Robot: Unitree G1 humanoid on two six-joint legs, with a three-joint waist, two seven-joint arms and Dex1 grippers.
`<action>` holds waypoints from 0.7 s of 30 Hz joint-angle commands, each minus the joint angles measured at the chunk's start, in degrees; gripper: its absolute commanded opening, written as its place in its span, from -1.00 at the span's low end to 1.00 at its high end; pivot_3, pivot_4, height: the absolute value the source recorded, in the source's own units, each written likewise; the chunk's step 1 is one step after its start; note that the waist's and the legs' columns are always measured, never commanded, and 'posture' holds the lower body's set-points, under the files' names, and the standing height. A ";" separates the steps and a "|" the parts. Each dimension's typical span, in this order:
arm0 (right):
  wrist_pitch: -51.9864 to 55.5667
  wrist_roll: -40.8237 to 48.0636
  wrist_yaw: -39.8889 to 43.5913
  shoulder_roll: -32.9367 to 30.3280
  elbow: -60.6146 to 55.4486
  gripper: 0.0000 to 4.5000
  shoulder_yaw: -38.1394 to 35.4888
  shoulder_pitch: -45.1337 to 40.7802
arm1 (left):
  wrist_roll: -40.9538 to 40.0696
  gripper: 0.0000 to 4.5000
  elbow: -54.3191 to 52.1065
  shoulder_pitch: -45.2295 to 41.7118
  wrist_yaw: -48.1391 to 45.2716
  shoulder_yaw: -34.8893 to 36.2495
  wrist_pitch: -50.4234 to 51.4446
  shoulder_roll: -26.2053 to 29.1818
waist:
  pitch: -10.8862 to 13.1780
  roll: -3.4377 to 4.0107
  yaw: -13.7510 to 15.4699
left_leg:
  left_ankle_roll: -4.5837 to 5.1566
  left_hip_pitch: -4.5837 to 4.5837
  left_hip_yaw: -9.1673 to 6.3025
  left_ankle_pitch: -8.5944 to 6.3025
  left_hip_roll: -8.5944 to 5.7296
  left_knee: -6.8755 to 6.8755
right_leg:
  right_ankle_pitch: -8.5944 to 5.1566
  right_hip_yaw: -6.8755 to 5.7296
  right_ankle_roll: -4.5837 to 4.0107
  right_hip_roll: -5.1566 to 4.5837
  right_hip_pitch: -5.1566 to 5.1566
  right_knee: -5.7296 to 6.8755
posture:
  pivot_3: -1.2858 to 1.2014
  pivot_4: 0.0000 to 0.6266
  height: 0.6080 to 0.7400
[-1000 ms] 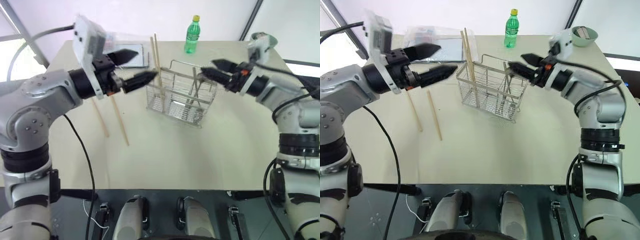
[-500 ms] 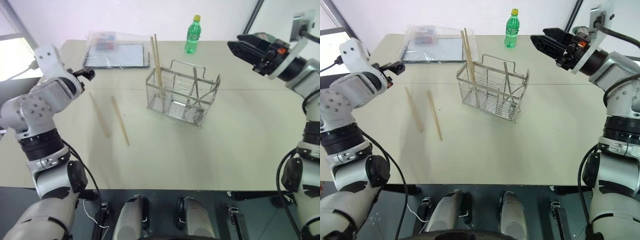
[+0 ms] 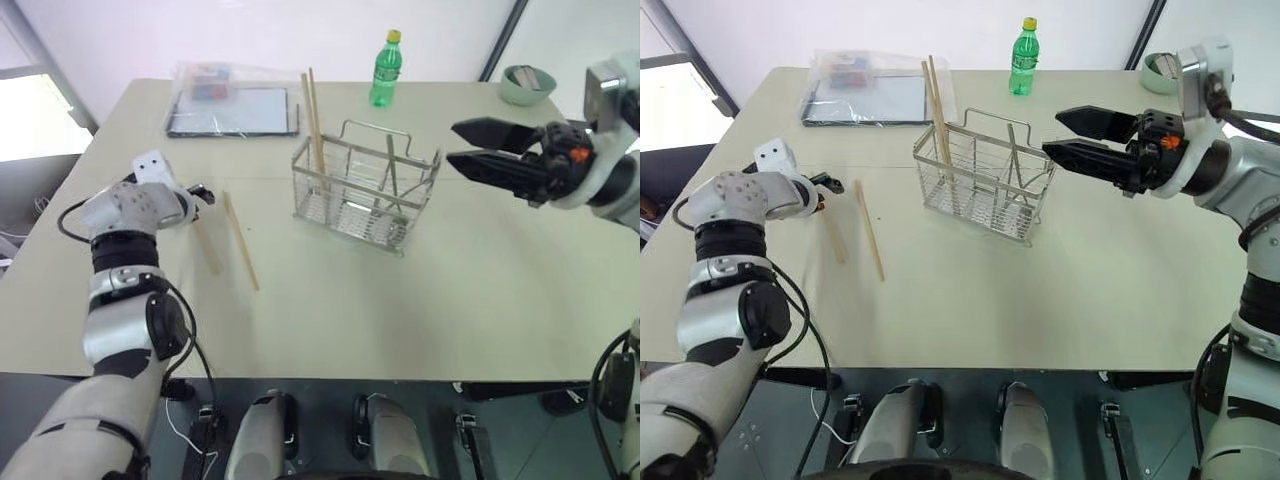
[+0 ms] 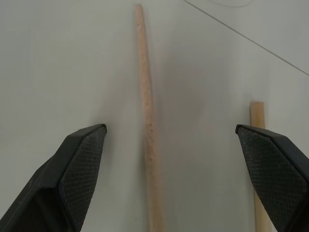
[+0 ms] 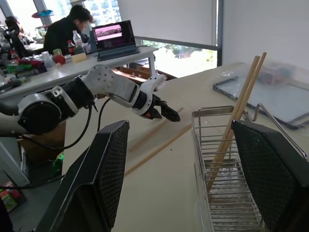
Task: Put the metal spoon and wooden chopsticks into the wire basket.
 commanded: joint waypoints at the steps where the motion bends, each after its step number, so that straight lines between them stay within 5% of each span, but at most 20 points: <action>1: -0.53 1.75 -0.51 -1.18 -1.59 0.53 -2.55 -0.52 | 2.30 1.00 6.00 -2.57 -2.42 -1.10 -3.15 0.59 | 0.00 0.00 0.00 | 0.00 0.00 0.00 0.00 0.00 0.00 | 0.00 0.00 0.00 -0.01 0.00 0.00 | 0.03 -0.52 0.50; 5: -1.20 1.55 -0.98 -1.24 -2.04 0.55 -2.55 0.65 | 3.27 0.65 11.13 -4.64 -2.78 -0.56 -5.05 0.85 | -0.01 0.00 0.03 | 0.00 0.01 0.00 0.00 -0.01 -0.02 | 0.00 -0.01 0.00 -0.05 -0.01 0.01 | 0.03 -0.52 0.50; 13: -2.25 1.32 -2.25 -0.64 -1.80 0.55 -2.22 1.27 | 5.34 -0.95 15.09 -7.25 -1.28 -0.34 -8.13 2.27 | -0.01 0.00 0.13 | 0.01 -0.02 0.00 -0.01 -0.05 -0.03 | 0.01 -0.12 0.01 -0.17 -0.01 0.01 | 0.03 -0.52 0.50; 21: -3.40 0.28 -1.58 -1.19 -0.12 0.55 -1.48 1.50 | 8.95 -0.95 10.69 -8.25 -3.05 -2.70 -19.82 3.49 | 0.05 -0.10 -0.08 | 0.00 -0.12 0.05 0.00 -0.05 -0.06 | 0.02 -0.13 0.00 -0.17 -0.14 0.02 | 0.03 -0.52 0.50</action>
